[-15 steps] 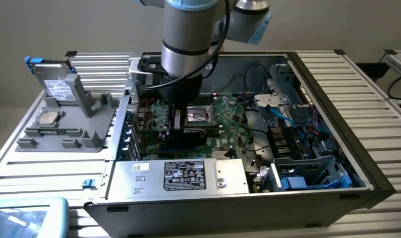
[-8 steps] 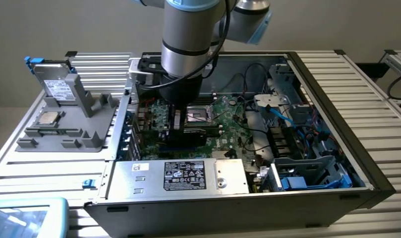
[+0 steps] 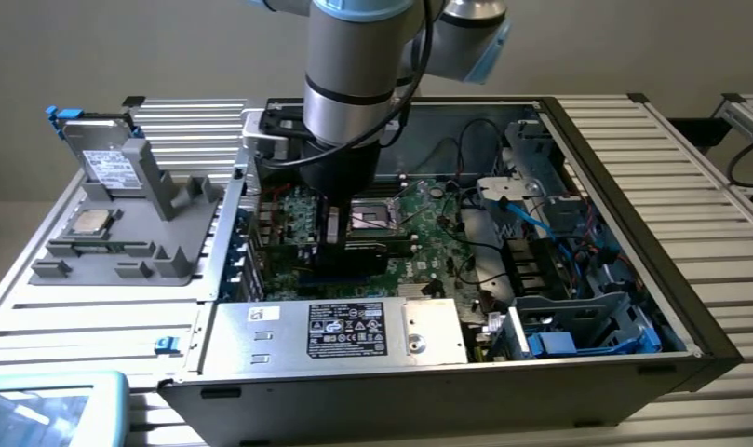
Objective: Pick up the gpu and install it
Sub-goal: 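Insert the gpu into the slot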
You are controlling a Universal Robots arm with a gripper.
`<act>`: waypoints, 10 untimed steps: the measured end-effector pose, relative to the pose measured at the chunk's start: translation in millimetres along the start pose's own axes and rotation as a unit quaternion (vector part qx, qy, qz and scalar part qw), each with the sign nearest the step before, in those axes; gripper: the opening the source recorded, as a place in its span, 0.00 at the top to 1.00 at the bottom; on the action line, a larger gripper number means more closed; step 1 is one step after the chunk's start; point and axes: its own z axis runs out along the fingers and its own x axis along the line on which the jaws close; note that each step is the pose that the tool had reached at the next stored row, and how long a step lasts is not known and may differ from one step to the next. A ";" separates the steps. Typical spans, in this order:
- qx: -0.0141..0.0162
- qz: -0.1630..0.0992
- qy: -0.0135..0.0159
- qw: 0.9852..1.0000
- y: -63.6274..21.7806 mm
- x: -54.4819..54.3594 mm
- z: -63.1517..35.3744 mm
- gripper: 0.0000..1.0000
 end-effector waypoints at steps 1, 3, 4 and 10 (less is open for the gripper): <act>0.000 0.000 0.000 1.000 -0.2 0.0 0.2 0.73; 0.000 0.000 0.000 1.000 -0.6 -0.1 1.2 0.73; 0.000 0.000 0.000 1.000 -0.9 -0.1 2.1 0.73; 0.000 0.000 0.000 1.000 -1.0 -0.1 3.2 0.73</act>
